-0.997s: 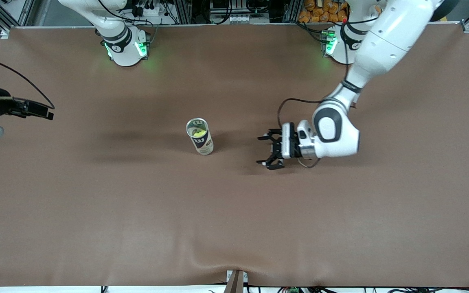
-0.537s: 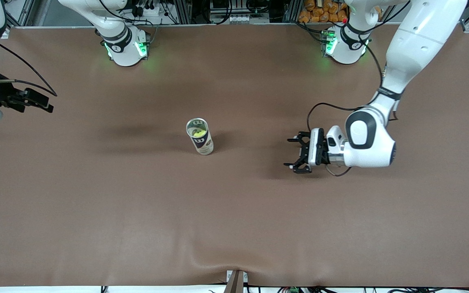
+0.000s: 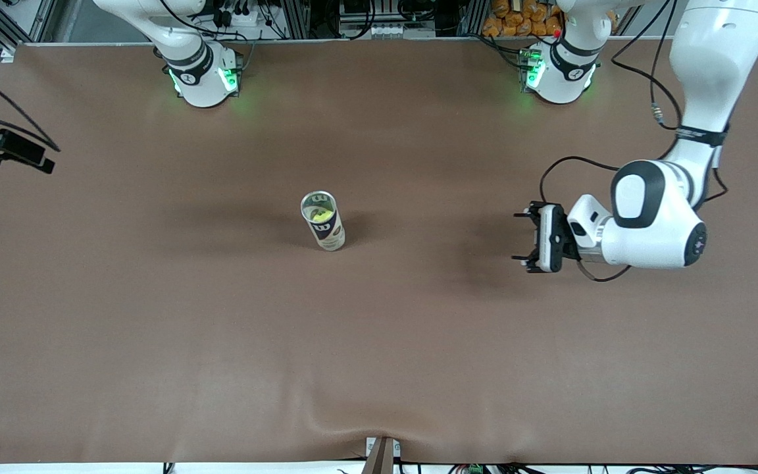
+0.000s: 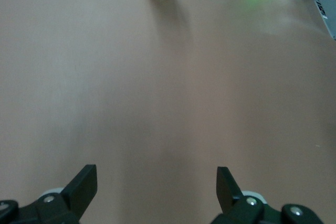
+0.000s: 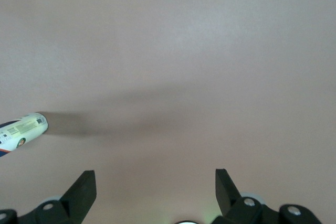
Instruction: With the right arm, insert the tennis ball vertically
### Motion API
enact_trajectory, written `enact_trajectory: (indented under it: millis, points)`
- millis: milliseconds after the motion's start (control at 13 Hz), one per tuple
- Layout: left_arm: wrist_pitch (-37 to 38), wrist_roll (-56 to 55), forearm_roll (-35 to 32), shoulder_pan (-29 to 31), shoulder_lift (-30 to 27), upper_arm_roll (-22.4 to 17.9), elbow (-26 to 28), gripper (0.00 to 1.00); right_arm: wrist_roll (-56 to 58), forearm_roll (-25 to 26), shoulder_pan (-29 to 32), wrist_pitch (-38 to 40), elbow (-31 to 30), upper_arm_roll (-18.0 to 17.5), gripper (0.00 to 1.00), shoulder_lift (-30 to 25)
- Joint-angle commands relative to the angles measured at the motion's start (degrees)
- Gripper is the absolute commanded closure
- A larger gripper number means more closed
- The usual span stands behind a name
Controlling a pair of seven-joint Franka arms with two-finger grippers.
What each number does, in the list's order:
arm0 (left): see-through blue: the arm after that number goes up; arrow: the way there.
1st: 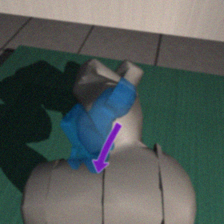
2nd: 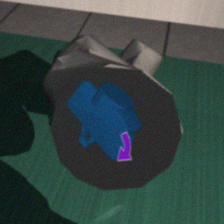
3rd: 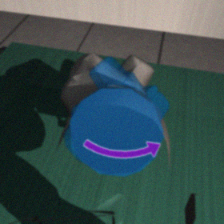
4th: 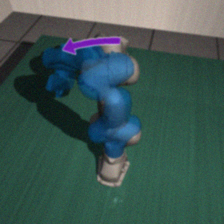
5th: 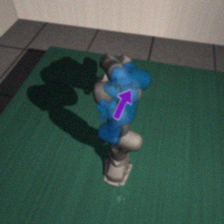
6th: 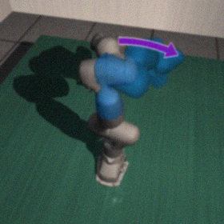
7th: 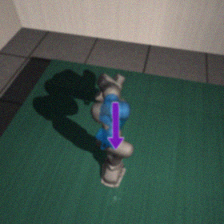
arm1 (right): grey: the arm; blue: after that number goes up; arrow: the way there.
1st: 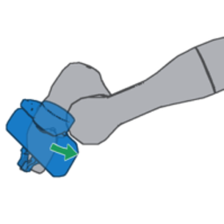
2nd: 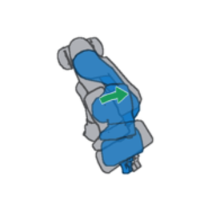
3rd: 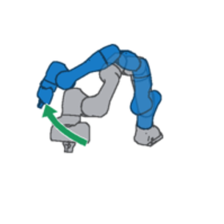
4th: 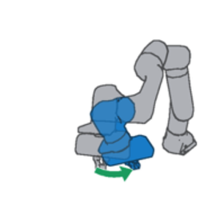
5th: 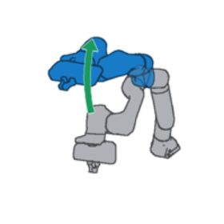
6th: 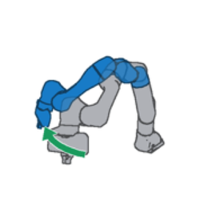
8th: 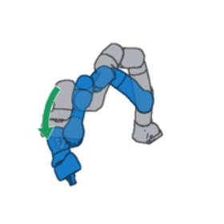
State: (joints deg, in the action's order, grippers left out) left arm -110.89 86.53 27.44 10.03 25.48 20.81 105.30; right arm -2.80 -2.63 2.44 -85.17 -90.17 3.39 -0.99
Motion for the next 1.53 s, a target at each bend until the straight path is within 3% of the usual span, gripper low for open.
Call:
enact_trajectory:
  millis: [0, 537, 690, 1227, 1457]
  points:
    - [5.4, -11.3, -8.1, 1.1, -0.8, 0.2, -4.5, 0.00, 3.2, 0.5, -0.5, 2.3, 5.5, 0.1, 0.00, 2.7]
    - [17.4, -46.0, -20.7, 0.7, -1.0, 0.8, -13.5, 0.00, 6.5, 1.0, -2.3, 5.2, 5.4, 0.3, 0.00, 1.3]
    - [18.3, -55.8, -24.5, 0.5, -2.2, 1.1, -14.0, 0.00, 3.4, 1.0, -2.6, 5.3, 5.4, 0.0, 0.00, 1.3]
    - [18.3, -86.3, -28.5, -2.0, -6.4, 1.9, -13.9, 0.00, 0.5, 1.0, -2.1, 5.3, 5.0, 0.5, 0.00, 1.3]
    - [18.2, -90.3, -30.7, -1.8, -7.8, 1.9, -14.2, 0.00, -0.9, 1.0, -2.2, 5.8, 5.2, 0.5, 0.00, 1.2]
